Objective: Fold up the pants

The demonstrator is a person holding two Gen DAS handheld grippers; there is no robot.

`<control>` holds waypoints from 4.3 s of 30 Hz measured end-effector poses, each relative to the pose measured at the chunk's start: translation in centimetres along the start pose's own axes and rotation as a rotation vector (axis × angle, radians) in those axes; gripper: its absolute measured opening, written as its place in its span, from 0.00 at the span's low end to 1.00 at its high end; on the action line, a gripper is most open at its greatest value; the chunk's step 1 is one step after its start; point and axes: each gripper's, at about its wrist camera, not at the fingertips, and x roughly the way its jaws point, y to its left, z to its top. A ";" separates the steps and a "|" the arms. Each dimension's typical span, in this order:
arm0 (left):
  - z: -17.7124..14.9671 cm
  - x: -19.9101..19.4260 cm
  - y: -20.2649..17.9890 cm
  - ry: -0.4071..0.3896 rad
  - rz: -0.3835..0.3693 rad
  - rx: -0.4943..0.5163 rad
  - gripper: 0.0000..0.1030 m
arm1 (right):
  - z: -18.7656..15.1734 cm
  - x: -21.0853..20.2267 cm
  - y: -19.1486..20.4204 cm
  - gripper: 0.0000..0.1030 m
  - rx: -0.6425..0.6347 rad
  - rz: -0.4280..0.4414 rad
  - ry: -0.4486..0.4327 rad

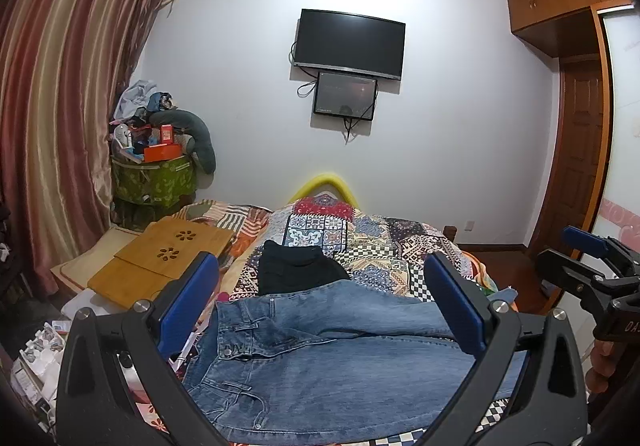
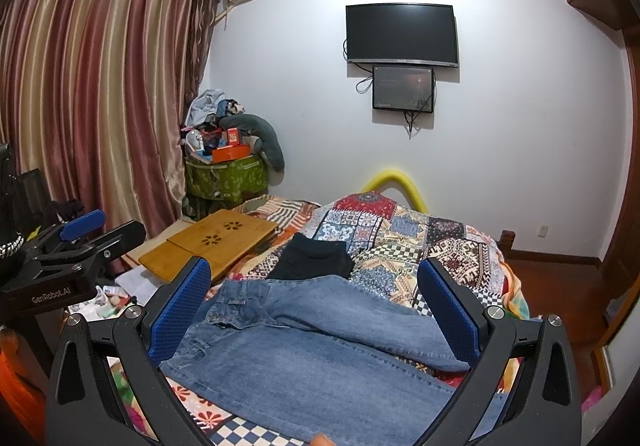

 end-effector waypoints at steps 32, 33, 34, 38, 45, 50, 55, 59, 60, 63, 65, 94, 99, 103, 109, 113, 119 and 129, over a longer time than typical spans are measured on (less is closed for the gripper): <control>-3.3 31.0 9.2 0.377 0.145 0.087 1.00 | -3.9 20.0 -11.6 0.99 -0.005 -0.073 0.316; -4.4 32.4 9.9 0.415 0.155 0.080 1.00 | -4.6 21.2 -12.1 0.99 0.003 -0.065 0.351; -5.3 33.6 10.6 0.448 0.168 0.075 1.00 | -5.1 21.9 -12.4 0.99 0.008 -0.056 0.374; -9.8 38.0 13.1 0.593 0.205 0.045 0.98 | -7.6 25.2 -13.7 0.98 0.028 -0.014 0.479; -15.3 41.8 15.0 0.774 0.211 0.011 0.77 | -10.3 31.1 -14.8 0.98 -0.009 0.053 0.595; -17.3 43.4 15.4 0.829 0.198 0.020 0.39 | -11.2 34.5 -15.2 0.90 -0.035 0.105 0.647; -18.2 44.7 15.8 0.858 0.183 -0.032 0.33 | -12.1 36.6 -14.9 0.87 -0.098 0.162 0.670; -18.4 45.2 15.4 0.840 0.214 -0.024 0.25 | -13.0 37.7 -14.6 0.63 -0.048 0.256 0.733; -18.4 45.2 15.0 0.829 0.224 -0.004 0.23 | -13.1 37.8 -14.7 0.59 -0.028 0.277 0.745; -18.1 44.8 13.7 0.779 0.281 0.080 0.15 | -13.2 38.0 -14.8 0.49 0.015 0.302 0.752; -17.7 44.6 13.5 0.758 0.303 0.089 0.12 | -13.4 37.8 -14.3 0.43 0.007 0.296 0.748; -7.1 23.8 13.3 0.423 0.184 0.039 0.09 | -7.3 17.5 -9.4 0.07 0.004 0.163 0.420; -9.3 19.6 13.6 0.451 0.175 0.038 0.09 | -9.8 14.4 -7.9 0.07 0.050 0.190 0.442; -11.7 17.6 14.3 0.506 0.163 0.013 0.09 | -11.8 13.2 -7.4 0.07 0.119 0.211 0.480; -14.1 15.8 13.9 0.588 0.155 0.027 0.09 | -13.5 12.6 -7.1 0.09 0.187 0.221 0.531; -13.5 14.5 13.5 0.585 0.109 0.024 0.09 | -13.1 11.6 -7.0 0.13 0.192 0.228 0.544; -11.4 15.1 12.7 0.553 0.101 0.010 0.19 | -12.1 10.0 -10.0 0.16 0.259 0.192 0.518; -9.5 23.1 11.1 0.553 0.124 0.006 0.68 | -11.9 13.3 -21.6 0.65 0.404 -0.164 0.524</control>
